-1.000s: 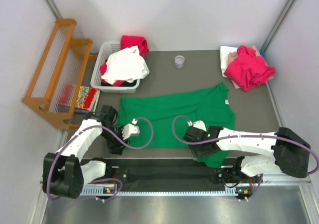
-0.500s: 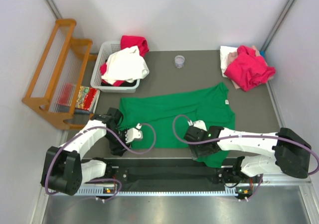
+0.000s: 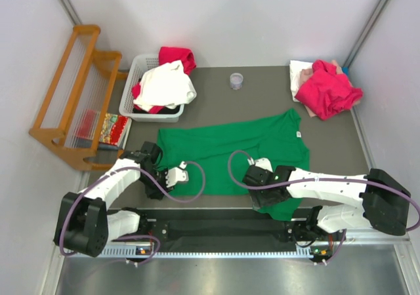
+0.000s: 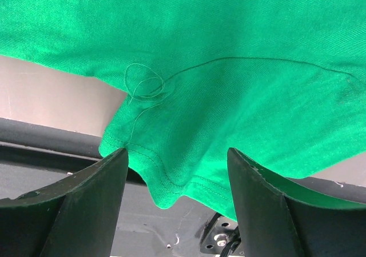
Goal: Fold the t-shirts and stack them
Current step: Fold the tshirt
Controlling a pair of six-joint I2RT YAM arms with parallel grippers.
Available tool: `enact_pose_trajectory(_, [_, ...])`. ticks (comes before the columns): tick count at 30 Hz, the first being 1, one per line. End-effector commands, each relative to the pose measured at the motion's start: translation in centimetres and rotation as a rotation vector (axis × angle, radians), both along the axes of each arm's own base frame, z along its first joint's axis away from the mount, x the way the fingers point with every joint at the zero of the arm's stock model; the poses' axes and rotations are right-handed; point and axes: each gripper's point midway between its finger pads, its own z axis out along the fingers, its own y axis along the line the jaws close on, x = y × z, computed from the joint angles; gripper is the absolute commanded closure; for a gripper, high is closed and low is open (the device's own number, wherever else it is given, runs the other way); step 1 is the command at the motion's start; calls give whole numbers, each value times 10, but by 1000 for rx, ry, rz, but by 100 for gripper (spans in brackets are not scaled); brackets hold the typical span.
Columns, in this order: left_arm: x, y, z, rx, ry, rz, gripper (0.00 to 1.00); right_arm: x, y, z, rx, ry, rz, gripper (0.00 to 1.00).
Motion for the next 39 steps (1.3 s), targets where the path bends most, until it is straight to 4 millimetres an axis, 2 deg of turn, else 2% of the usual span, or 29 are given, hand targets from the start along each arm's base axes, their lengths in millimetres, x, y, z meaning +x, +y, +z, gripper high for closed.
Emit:
enact_pose_trajectory(1, [11, -10, -2, -43, -22, 11, 72, 9, 13, 14, 60, -35, -5, 30])
enact_pose_trajectory(4, [14, -8, -9, -29, -27, 16, 74, 8, 13, 13, 63, -29, -3, 31])
enact_pose_trajectory(5, [14, -8, -11, -26, -29, 19, 71, 8, 13, 12, 64, -30, -3, 31])
enact_pose_trajectory(6, [13, -8, -11, -27, -25, 24, 59, 8, 14, 12, 67, -28, -4, 30])
enact_pose_trajectory(9, [16, -9, -9, -36, -58, 33, 45, 6, 14, 9, 70, -22, 0, 31])
enact_pose_trajectory(13, [17, -4, -15, -19, -102, 18, 42, 7, 15, 9, 74, -23, 2, 31])
enact_pose_trajectory(15, [17, -1, -18, -4, -95, 22, 45, 6, 16, 8, 78, -21, 3, 32])
enact_pose_trajectory(19, [16, 1, -24, 19, -69, 38, 64, 6, 17, 8, 84, -21, 5, 33])
enact_pose_trajectory(20, [16, 2, -26, 23, -66, 36, 72, 6, 17, 8, 86, -21, 2, 32])
enact_pose_trajectory(22, [18, 3, -27, 27, -72, 41, 76, 6, 15, 7, 83, -20, 0, 35])
enact_pose_trajectory(27, [20, 2, -25, 28, -69, 54, 100, 6, 15, 9, 90, -25, -4, 44])
enact_pose_trajectory(31, [27, -1, -17, 18, -79, 66, 100, 10, 16, 12, 92, -36, -6, 59])
enact_pose_trajectory(32, [29, -2, -14, 15, -83, 66, 100, 12, 17, 14, 94, -43, -9, 66])
enact_pose_trajectory(36, [39, -4, -4, 16, -103, 80, 100, 16, 15, 19, 87, -61, -10, 75])
enact_pose_trajectory(38, [50, -5, 8, 20, -121, 100, 100, 18, 14, 23, 85, -71, -12, 78])
enact_pose_trajectory(39, [48, -5, 12, 22, -94, 109, 100, 18, 11, 25, 82, -79, -17, 80])
